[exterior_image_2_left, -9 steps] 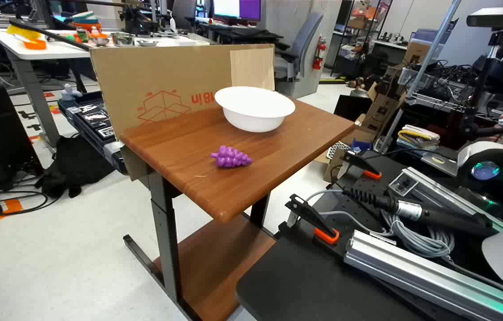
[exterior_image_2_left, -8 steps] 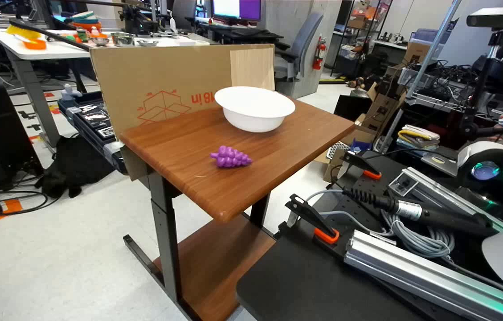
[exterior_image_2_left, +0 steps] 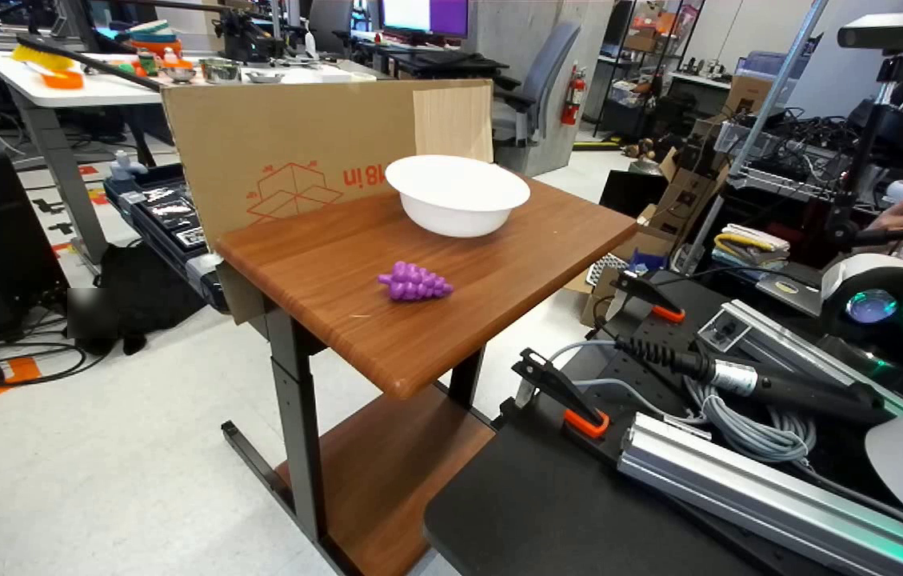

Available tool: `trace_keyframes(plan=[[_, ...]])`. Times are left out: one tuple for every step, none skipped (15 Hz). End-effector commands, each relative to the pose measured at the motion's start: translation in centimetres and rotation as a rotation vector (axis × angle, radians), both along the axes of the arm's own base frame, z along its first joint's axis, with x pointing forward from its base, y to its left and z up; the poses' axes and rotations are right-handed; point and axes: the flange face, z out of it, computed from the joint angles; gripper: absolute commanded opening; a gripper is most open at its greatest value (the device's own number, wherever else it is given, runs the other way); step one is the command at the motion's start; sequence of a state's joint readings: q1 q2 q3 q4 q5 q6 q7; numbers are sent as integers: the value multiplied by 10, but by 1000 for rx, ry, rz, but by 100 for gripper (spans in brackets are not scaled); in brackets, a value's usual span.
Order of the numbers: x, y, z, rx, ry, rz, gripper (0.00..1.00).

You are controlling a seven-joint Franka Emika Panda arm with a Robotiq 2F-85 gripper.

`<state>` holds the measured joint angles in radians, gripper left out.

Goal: Put the purple toy in the bowl

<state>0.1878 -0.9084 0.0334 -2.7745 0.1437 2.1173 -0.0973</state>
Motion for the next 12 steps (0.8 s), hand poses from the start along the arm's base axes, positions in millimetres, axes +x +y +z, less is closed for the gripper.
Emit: trace_keyframes(plan=[[14,1,2,-73,59,167,100],[24,1,3,-78,62,218,100],[36,1,3,-84,60,268,100],[44,4,3,-94,61,317,100],[51,7,3,-94,70,366,100],[55,14,2,-95,92,410,100],[34,4,0,-89,46,323,100],[44,9,-2,-93,63,362,100],[49,13,-3,-95,72,375,100],[51,14,-4,-96,78,381,100],[52,13,-6,-118,82,411,100],[52,13,-11,-174,152,487,100]])
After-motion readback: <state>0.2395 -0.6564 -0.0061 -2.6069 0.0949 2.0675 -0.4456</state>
